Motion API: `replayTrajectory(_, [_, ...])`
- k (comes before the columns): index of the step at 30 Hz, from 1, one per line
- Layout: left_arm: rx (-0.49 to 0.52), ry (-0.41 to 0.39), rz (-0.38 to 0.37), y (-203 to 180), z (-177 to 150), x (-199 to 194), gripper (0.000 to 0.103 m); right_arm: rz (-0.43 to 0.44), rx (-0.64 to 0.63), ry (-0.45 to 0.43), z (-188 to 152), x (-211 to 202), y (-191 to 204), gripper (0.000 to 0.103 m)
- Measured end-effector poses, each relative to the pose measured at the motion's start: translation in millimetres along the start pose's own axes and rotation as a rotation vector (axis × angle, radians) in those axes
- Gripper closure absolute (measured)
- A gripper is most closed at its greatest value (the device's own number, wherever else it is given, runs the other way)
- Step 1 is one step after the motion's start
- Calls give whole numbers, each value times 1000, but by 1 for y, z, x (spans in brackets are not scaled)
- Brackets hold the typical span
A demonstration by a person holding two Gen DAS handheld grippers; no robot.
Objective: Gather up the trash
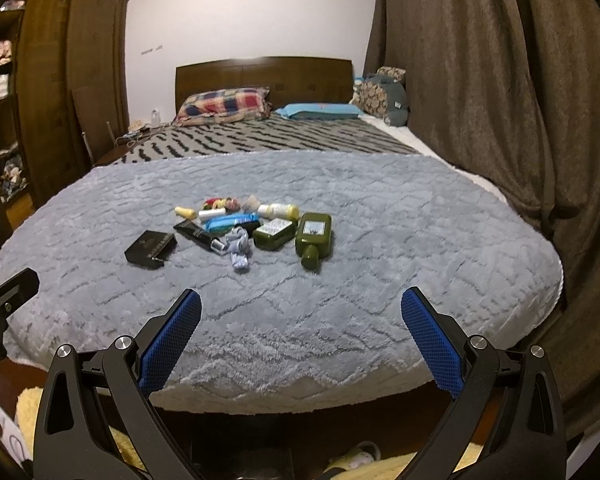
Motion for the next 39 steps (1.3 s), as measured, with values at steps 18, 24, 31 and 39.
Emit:
replayTrajectory(18, [-67, 108, -23, 34, -4, 114, 8, -12, 79, 69, 14, 115, -17, 3])
replayTrajectory(24, [-39, 168, -44, 39, -4, 162, 8, -43, 82, 108, 21, 170, -21, 3])
replayTrajectory(31, [33, 245, -76, 30, -6, 217, 16, -54, 77, 153, 26, 210, -19, 15])
replayTrajectory(39, [72, 288, -102, 18, -3, 256, 19, -81, 89, 205, 27, 247, -22, 27])
Point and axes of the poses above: each gripper's, at about its wrist camera, not at the fingertips, and x roughly the way its jaws point, y to its left, z to its top, the point moved 9 cm from there along x, roughly the way its jaws point, and after that the axes turned 11 degrees about x, right-handed, at the moved point
